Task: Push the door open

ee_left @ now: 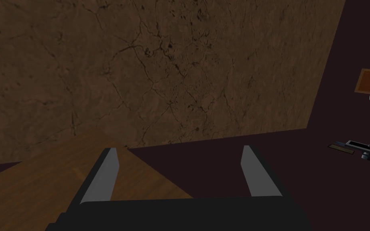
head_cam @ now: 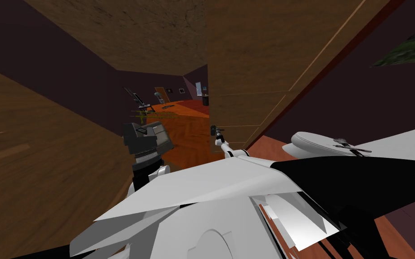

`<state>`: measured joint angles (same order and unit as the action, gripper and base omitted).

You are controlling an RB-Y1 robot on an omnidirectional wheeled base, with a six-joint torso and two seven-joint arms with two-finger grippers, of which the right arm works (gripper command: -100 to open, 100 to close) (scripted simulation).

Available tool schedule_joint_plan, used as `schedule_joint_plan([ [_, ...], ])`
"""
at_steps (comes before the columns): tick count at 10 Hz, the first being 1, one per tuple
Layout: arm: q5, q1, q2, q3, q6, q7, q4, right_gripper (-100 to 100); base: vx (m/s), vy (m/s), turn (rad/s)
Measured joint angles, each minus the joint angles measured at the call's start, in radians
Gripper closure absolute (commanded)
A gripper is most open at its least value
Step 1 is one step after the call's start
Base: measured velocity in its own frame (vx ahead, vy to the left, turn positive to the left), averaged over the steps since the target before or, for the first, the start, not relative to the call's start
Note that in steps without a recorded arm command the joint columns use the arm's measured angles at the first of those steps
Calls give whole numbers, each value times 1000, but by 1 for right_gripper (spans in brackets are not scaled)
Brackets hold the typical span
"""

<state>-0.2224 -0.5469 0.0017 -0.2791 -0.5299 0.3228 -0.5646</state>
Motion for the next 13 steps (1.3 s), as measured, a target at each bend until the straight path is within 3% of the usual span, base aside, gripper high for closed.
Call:
schedule_joint_plan([
  [1,-13,-52,-19,-16,-39,7,100,100,86,-4,5],
  [2,-16,-46,-18,-22,-40,16,93,100,44,4,-2],
  [3,-15,-18,-10,-22,-8,25,31,100,101,7,-18],
  [4,-23,-28,-21,-28,-17,27,53,100,153,17,-24],
  [5,-31,1,-5,-42,-2,51,-4,100,107,2,-23],
  [6,-37,-16,-7,-52,-10,65,16,100,77,-5,-12],
  [8,-53,-67,-20,-72,-63,71,105,100,103,7,-13],
  [9,-58,-78,-24,-78,-79,74,131,100,52,5,-6],
  [10,-59,-50,-9,-84,-54,90,79,100,0,4,11],
  [12,-59,-38,-6,-84,-38,93,44,100,29,6,-21],
  [13,-69,-52,0,-97,-47,106,68,100,148,46,-44],
])
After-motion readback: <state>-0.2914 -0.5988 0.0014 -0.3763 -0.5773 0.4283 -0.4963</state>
